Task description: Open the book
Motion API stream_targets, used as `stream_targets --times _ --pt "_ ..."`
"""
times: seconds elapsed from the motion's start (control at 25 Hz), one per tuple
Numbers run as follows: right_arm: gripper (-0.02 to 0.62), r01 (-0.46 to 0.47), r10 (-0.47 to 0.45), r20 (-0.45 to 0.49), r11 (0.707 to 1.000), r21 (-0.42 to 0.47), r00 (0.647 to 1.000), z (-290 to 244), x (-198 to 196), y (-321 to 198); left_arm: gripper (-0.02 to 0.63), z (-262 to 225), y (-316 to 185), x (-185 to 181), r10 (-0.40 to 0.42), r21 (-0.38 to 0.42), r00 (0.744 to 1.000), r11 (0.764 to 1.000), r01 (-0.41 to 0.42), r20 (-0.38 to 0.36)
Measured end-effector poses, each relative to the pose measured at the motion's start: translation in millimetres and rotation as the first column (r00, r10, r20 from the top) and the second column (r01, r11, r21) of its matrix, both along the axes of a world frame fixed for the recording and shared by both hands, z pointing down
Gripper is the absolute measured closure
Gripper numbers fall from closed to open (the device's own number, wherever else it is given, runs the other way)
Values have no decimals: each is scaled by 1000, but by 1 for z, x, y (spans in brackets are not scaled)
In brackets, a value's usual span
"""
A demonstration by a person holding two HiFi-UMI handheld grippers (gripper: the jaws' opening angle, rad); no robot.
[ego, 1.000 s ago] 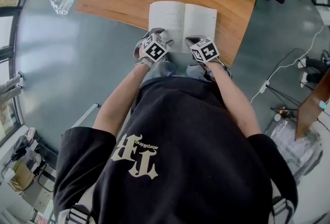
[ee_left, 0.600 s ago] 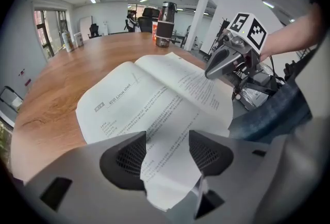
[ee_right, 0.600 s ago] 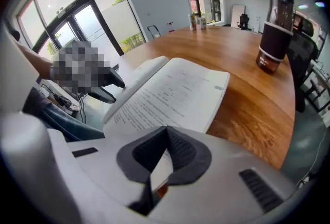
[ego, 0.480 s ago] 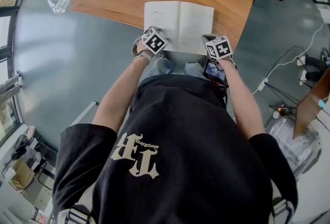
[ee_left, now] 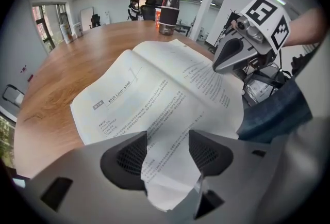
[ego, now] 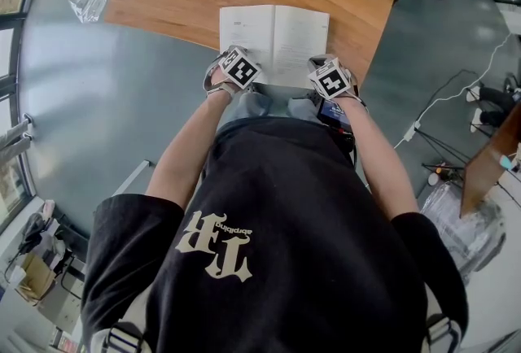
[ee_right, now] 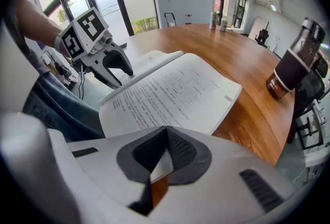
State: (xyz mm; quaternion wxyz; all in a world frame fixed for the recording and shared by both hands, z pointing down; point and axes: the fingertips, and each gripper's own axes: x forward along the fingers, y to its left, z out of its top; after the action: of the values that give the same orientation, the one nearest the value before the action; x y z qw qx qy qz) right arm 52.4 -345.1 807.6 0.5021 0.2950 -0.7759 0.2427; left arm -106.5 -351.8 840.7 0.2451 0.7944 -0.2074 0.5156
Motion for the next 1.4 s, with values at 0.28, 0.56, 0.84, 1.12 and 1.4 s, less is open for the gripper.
stream_targets --times 0.28,0.56,0.84,1.12,1.4 --pt "604 5 -2 85 1000 -31 996 3 6 -4 342 1 -2 -1 -36 -22 999 999 36 -19" --pt "606 -27 7 159 993 119 987 -37 29 -22 342 -42 -5 -11 -145 23 983 989 148 -111" --pt "606 -13 -54 173 931 366 983 -108 55 -43 342 -108 -14 7 -197 140 944 961 239 -265" --pt "606 -130 -7 228 807 576 974 -209 109 -57 417 -194 -17 20 -273 226 844 884 410 -462" --pt "606 -209 -30 336 731 650 941 -297 112 -33 574 -267 -13 25 -283 303 756 790 533 -591"
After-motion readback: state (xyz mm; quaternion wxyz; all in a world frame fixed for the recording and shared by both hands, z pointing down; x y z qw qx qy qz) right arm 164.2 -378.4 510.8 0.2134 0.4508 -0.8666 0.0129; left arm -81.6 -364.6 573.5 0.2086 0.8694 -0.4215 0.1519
